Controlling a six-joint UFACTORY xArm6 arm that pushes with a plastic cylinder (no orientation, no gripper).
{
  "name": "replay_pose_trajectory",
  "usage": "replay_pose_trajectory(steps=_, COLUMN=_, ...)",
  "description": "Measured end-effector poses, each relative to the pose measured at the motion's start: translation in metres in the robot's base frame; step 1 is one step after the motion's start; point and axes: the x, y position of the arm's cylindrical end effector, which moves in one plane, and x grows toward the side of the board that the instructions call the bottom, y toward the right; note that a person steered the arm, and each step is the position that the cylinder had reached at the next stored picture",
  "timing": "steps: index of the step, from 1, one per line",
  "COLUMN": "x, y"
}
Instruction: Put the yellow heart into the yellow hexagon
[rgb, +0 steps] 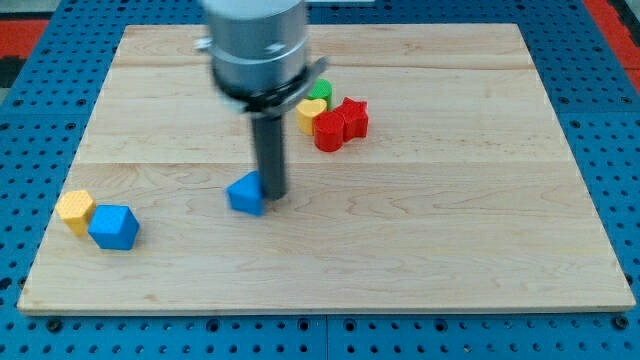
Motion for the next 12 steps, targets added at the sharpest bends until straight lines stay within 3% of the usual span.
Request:
replay_pose_trajectory(steps=2, x=0.019, y=-0.076)
replay_pose_trajectory(steps=3, x=0.014, y=-0.061)
replay_pose_trajectory(steps=5, x=-0.043, y=0.092)
replay_pose_trajectory(steps=6, x=-0.062, y=0.121)
replay_pose_trajectory(steps=7, x=-0.116, y=0.151)
replay_pose_trajectory(steps=9, x=-0.134, y=0.122)
replay_pose_trajectory(steps=12, x=-0.109, y=-0.007)
